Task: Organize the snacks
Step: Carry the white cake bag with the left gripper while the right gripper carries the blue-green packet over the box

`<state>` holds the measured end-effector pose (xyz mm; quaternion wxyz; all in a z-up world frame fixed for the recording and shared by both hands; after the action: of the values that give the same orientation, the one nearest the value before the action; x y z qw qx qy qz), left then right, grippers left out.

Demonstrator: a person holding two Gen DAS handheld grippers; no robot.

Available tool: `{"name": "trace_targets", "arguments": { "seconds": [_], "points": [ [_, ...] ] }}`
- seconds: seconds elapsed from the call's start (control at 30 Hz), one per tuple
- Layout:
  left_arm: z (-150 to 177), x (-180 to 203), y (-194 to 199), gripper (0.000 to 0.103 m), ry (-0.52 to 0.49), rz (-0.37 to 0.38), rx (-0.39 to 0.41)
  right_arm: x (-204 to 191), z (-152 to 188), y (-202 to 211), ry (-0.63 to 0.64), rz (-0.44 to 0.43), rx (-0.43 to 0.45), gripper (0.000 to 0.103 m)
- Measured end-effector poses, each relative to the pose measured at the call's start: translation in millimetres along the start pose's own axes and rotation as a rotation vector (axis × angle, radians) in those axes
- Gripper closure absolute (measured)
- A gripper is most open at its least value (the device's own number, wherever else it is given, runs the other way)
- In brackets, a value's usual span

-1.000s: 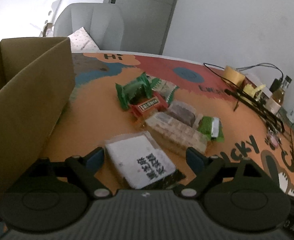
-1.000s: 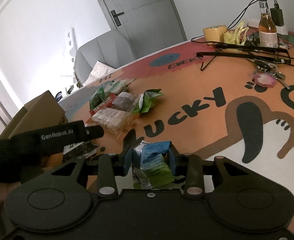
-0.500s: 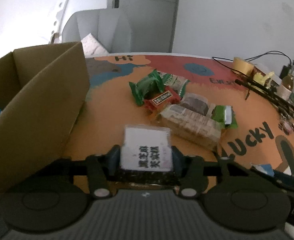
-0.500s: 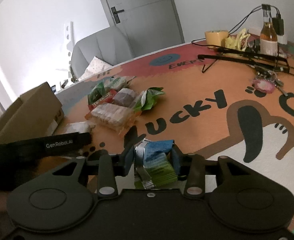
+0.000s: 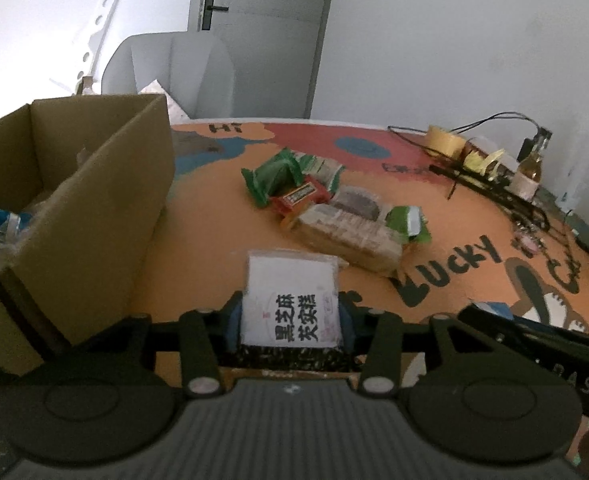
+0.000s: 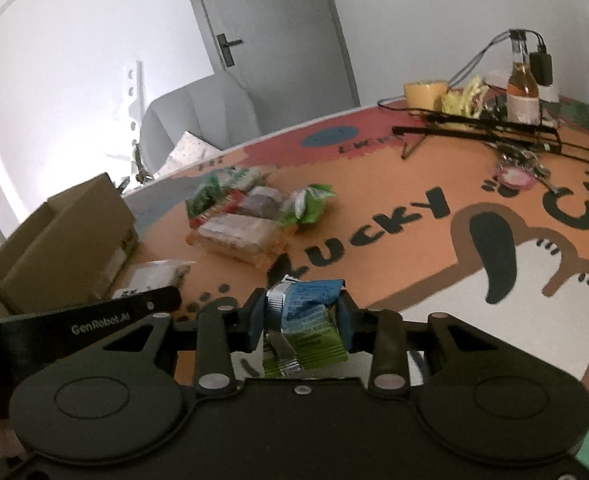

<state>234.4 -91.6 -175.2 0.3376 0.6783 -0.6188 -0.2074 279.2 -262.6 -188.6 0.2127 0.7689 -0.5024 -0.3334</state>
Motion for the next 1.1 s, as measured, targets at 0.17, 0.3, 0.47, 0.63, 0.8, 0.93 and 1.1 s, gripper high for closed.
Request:
{"name": "trace_targets", "arguments": {
  "seconds": [0.17,0.3,0.47,0.63,0.8,0.93,1.1],
  "points": [
    [-9,-1,19,0.057,-0.018,0.019,0.031,-14,-6,8,0.006,-0.017,0.02,0.068],
    [-20,-6,36,0.057,-0.033,0.021,0.071,-28,-17,13,0.01,-0.042,0.044,0.068],
    [-31,-16,52,0.058,-0.024,0.029,0.099,-47,-30,18,0.029,-0.059,0.067,0.068],
    [-44,-27,65,0.058,-0.014,0.035,0.125,-63,-42,20,0.046,-0.072,0.082,0.068],
    [-55,-39,75,0.058,-0.002,0.039,0.149,-78,-52,20,0.064,-0.082,0.096,0.068],
    [-62,-51,83,0.058,0.01,0.039,0.165,-92,-59,21,0.082,-0.092,0.11,0.068],
    [-69,-69,89,0.057,0.032,0.029,0.167,-107,-67,19,0.099,-0.104,0.119,0.068]
  ]
}}
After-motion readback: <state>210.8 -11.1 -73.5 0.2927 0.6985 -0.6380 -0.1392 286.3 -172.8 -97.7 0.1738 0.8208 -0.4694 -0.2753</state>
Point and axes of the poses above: each gripper's, at about its wrist camera, not at the fingertips, and y roughly against the way its jaws point, x to its right, z to its underside, the point moved 6 cm from there along -y, roughly the way its jaws point, and after that the axes turned 9 degrees about -x, right-handed, at the moved point
